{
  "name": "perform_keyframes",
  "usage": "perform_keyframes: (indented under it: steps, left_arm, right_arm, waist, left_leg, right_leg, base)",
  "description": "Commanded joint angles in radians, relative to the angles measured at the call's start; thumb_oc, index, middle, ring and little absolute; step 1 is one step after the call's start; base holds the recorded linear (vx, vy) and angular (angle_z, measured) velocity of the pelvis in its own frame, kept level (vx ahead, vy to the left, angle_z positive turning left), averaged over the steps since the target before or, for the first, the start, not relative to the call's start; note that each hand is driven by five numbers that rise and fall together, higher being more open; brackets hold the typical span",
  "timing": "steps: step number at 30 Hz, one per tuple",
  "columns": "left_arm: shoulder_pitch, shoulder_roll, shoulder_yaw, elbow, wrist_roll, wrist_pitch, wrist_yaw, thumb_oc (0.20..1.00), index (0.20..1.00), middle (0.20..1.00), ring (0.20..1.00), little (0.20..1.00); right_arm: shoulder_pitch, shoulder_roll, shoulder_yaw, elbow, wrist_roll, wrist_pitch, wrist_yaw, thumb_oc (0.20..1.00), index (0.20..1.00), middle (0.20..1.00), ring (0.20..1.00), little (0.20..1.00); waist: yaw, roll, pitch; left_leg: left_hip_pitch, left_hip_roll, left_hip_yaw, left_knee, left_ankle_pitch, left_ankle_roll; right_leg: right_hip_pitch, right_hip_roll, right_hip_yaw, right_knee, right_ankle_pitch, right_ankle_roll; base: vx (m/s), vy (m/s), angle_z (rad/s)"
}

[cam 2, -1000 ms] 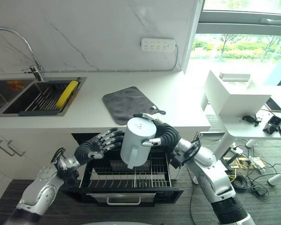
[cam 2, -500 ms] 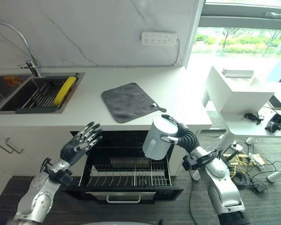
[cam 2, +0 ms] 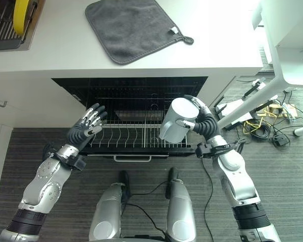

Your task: Place the dishes in the dishwasher.

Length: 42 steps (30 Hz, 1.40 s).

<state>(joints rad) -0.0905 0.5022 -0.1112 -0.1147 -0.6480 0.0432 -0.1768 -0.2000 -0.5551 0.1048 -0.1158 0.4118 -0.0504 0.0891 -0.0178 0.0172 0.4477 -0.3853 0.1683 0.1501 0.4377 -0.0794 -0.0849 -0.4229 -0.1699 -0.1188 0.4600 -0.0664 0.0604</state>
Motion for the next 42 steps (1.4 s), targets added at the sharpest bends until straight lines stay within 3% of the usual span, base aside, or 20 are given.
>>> perform_keyframes:
  steps: [1, 7, 15, 18, 22, 24, 25, 27, 29, 33, 42]
  left_arm:
    - [0.013, 0.007, -0.023, -0.054, 0.006, 0.007, 0.024, 1.0, 1.0, 1.0, 1.0, 1.0]
    - [-0.048, 0.125, -0.041, -0.01, 0.34, 0.1, 0.099, 1.0, 1.0, 1.0, 1.0, 1.0]
    - [-0.216, 0.296, -0.129, 0.124, 0.761, 0.317, 0.098, 1.0, 1.0, 1.0, 1.0, 1.0]
    - [-0.294, 0.321, -0.193, 0.182, 0.952, 0.399, -0.026, 1.0, 1.0, 1.0, 1.0, 1.0]
    - [-0.353, 0.326, -0.28, 0.213, 1.099, 0.432, -0.222, 1.0, 1.0, 1.0, 1.0, 1.0]
    - [-0.385, 0.331, -0.342, 0.202, 1.204, 0.423, -0.382, 1.0, 1.0, 1.0, 1.0, 1.0]
    - [-0.423, 0.332, -0.407, 0.186, 1.284, 0.363, -0.545, 1.0, 1.0, 1.0, 1.0, 1.0]
    - [-0.452, 0.344, -0.473, 0.125, 1.3, 0.334, -0.71, 1.0, 1.0, 1.0, 1.0, 1.0]
    - [-0.485, 0.358, -0.529, 0.083, 1.308, 0.284, -0.812, 1.0, 1.0, 1.0, 1.0, 1.0]
    - [-0.498, 0.391, -0.579, 0.006, 1.328, 0.2, -0.919, 1.0, 1.0, 1.0, 1.0, 1.0]
    - [-0.496, 0.46, -0.742, 0.04, 1.285, 0.106, -0.964, 1.0, 1.0, 1.0, 1.0, 1.0]
  right_arm:
    - [-0.053, -0.005, 0.012, -0.02, -0.035, -0.037, -0.035, 0.2, 0.2, 0.2, 0.2, 0.2]
    - [-0.128, -0.053, 0.031, 0.068, -0.036, 0.012, -0.083, 0.2, 0.2, 0.2, 0.2, 0.2]
    - [-0.261, -0.084, 0.092, 0.192, -0.036, 0.059, -0.092, 0.2, 0.2, 0.2, 0.2, 0.2]
    - [-0.314, -0.077, 0.117, 0.26, -0.058, 0.093, -0.076, 0.2, 0.2, 0.2, 0.2, 0.2]
    - [-0.357, -0.075, 0.149, 0.326, -0.06, 0.11, -0.065, 0.2, 0.2, 0.2, 0.2, 0.2]
    - [-0.381, -0.079, 0.169, 0.354, -0.065, 0.128, -0.055, 0.2, 0.2, 0.2, 0.2, 0.2]
    - [-0.411, -0.081, 0.188, 0.405, -0.068, 0.121, -0.045, 0.2, 0.2, 0.2, 0.2, 0.2]
    - [-0.449, -0.089, 0.205, 0.463, -0.06, 0.113, -0.029, 0.2, 0.2, 0.2, 0.2, 0.2]
    - [-0.497, -0.09, 0.23, 0.526, -0.057, 0.11, -0.033, 0.2, 0.2, 0.2, 0.2, 0.2]
    - [-0.572, -0.109, 0.259, 0.614, -0.05, 0.109, -0.034, 0.2, 0.2, 0.2, 0.2, 0.2]
    - [-0.738, -0.138, 0.312, 0.808, -0.02, 0.11, -0.021, 0.2, 0.2, 0.2, 0.2, 0.2]
  waist:
    - [-0.001, -0.009, -0.056]
    - [0.011, -0.01, -0.038]
    - [0.015, -0.014, -0.016]
    - [0.016, -0.019, -0.011]
    - [0.016, -0.022, -0.007]
    - [0.013, -0.023, -0.004]
    - [0.009, -0.022, -0.003]
    - [0.005, -0.021, 0.001]
    - [0.006, -0.017, 0.008]
    - [0.014, -0.005, 0.022]
    - [0.023, 0.023, 0.044]
  left_leg:
    - [-0.008, -0.015, -0.09, 0.06, -0.051, 0.016]
    - [-0.024, -0.024, -0.086, 0.102, -0.054, 0.026]
    - [-0.045, -0.03, -0.082, 0.146, -0.051, 0.044]
    - [-0.066, -0.03, -0.083, 0.173, -0.048, 0.051]
    - [-0.079, -0.026, -0.077, 0.192, -0.048, 0.06]
    - [-0.088, -0.021, -0.074, 0.205, -0.052, 0.063]
    - [-0.095, -0.017, -0.072, 0.213, -0.056, 0.065]
    - [-0.098, -0.017, -0.073, 0.215, -0.061, 0.062]
    - [-0.102, -0.018, -0.072, 0.217, -0.07, 0.062]
    - [-0.119, -0.023, -0.072, 0.209, -0.074, 0.056]
    - [-0.13, -0.026, -0.064, 0.164, -0.075, 0.039]
  right_leg:
    - [0.063, -0.002, 0.003, 0.061, -0.111, 0.001]
    - [0.051, -0.019, -0.01, 0.085, -0.1, 0.004]
    - [0.025, -0.044, -0.014, 0.137, -0.092, 0.012]
    - [0.005, -0.057, -0.017, 0.163, -0.081, 0.016]
    - [-0.011, -0.067, -0.017, 0.185, -0.076, 0.019]
    - [-0.019, -0.071, -0.017, 0.194, -0.075, 0.019]
    - [-0.025, -0.074, -0.016, 0.199, -0.075, 0.021]
    - [-0.027, -0.074, -0.014, 0.199, -0.079, 0.022]
    - [-0.031, -0.078, -0.016, 0.196, -0.083, 0.024]
    - [-0.05, -0.077, -0.014, 0.187, -0.087, 0.025]
    - [-0.074, -0.071, -0.014, 0.162, -0.097, 0.028]
  base:
    - [0.01, 0.063, 0.02]
    - [0.07, 0.03, 0.06]
    - [0.07, 0.004, 0.07]
    - [0.09, -0.014, 0.0]
    - [0.05, -0.013, 0.0]
    - [0.03, -0.004, 0.03]
    - [0.0, 0.0, 0.0]
    - [-0.02, 0.004, -0.02]
    - [-0.07, 0.004, -0.05]
    - [-0.13, 0.003, -0.02]
    - [-0.1, 0.011, 0.03]
